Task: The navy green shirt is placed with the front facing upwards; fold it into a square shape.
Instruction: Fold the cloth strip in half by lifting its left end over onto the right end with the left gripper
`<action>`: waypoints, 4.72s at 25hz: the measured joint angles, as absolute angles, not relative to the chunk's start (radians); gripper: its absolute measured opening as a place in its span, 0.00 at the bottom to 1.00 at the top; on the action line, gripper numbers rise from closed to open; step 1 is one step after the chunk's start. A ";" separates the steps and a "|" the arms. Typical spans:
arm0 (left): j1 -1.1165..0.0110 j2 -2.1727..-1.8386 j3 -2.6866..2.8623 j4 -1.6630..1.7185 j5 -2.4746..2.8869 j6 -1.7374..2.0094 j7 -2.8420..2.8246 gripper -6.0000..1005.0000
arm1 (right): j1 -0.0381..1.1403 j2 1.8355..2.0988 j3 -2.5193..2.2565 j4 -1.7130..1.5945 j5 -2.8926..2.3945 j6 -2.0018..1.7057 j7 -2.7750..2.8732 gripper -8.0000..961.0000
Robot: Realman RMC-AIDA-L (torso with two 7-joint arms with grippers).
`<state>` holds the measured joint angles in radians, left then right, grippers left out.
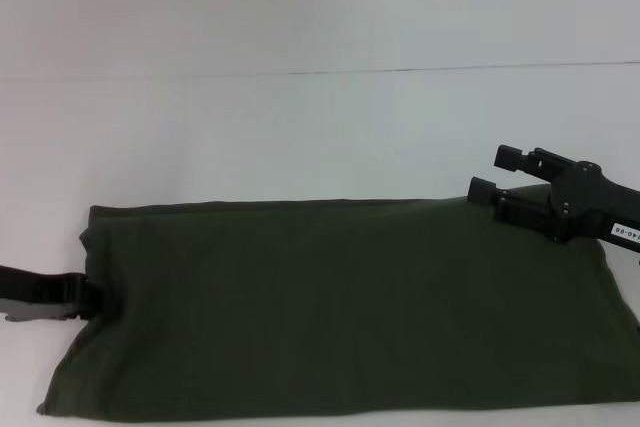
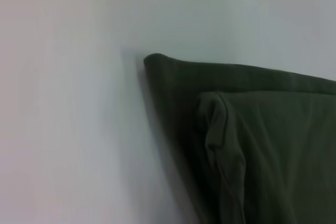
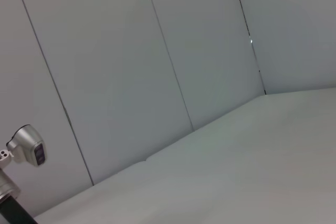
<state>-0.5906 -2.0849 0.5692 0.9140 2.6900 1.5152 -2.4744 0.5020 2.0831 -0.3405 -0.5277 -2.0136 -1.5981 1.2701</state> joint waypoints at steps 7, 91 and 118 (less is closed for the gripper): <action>-0.591 -2.088 0.569 0.926 2.688 1.521 -2.469 0.18 | 0.500 2.083 -0.339 -0.528 -2.002 -1.600 1.270 0.87; -0.604 -2.080 0.462 1.116 2.167 1.845 -2.473 0.03 | 0.813 2.111 -0.760 -0.115 -2.002 -1.231 1.086 0.87; -0.605 -2.093 0.468 1.073 2.092 1.857 -2.459 0.03 | 0.669 2.093 -0.565 -0.222 -2.000 -1.358 1.074 0.87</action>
<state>-0.6047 -2.0927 0.4679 1.0730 2.0920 1.8570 -2.4587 0.6688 2.0935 -0.5650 -0.2216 -1.9997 -1.3580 1.0735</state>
